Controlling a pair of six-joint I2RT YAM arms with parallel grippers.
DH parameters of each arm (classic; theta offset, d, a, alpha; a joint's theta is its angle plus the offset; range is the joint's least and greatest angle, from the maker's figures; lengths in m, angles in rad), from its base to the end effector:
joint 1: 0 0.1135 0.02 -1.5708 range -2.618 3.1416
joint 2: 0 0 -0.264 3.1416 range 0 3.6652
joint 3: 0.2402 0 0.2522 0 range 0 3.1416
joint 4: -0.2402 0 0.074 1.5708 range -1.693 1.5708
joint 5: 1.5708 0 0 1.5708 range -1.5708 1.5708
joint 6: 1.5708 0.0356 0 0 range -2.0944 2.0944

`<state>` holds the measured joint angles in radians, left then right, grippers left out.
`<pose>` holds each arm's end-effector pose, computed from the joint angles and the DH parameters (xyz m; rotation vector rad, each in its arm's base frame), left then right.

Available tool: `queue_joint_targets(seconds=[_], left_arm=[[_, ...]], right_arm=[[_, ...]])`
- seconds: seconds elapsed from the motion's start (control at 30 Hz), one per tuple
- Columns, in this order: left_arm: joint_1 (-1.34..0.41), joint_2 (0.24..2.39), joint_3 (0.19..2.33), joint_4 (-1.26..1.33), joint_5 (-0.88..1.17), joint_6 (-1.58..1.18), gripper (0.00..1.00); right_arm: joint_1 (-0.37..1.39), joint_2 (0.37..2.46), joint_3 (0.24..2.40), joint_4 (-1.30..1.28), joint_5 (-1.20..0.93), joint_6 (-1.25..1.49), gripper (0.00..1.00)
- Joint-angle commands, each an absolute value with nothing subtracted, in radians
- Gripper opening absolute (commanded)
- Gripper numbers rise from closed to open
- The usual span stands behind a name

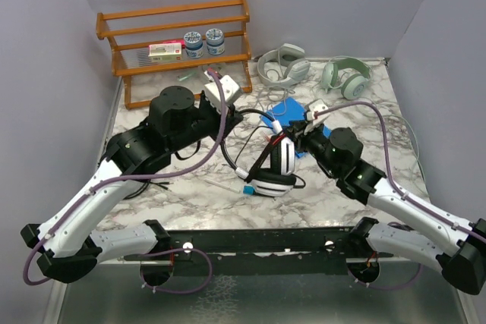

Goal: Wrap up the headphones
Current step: Wrap the headphones cable around the headphones.

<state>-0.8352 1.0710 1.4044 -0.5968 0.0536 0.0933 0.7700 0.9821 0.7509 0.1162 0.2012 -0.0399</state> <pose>0.1402 -0.1578 0.4535 0.8723 1.6561 -0.5664 0.1728 0.1576 0.3228 -0.5263 1.6140 0.3785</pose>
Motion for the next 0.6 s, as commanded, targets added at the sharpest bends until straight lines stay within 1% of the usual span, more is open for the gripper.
queue_joint_targets(seconds=[0.0,0.13,0.27,0.4,0.5,0.57], left_arm=[[-0.839,1.067,1.551,-0.596,0.054,-0.181,0.0],[-0.837,1.104,1.655,-0.661,0.091,-0.241,0.0],[-0.838,1.121,1.721,-0.689,0.095,-0.291,0.0],[-0.838,1.138,1.78,-0.696,0.042,-0.368,0.0],[-0.838,1.152,1.824,-0.708,-0.028,-0.423,0.0],[-0.838,1.164,1.849,-0.709,-0.039,-0.439,0.0]], right_arm=[[0.767,0.895,0.613,0.457,0.077,-0.012,0.34],[0.768,0.896,0.574,0.539,0.009,-0.012,0.39],[0.767,0.92,0.564,0.605,-0.057,-0.011,0.53],[0.768,0.941,0.55,0.658,-0.118,-0.006,0.63],[0.767,0.955,0.526,0.711,-0.127,-0.003,0.7],[0.767,0.971,0.517,0.742,-0.131,-0.003,0.74]])
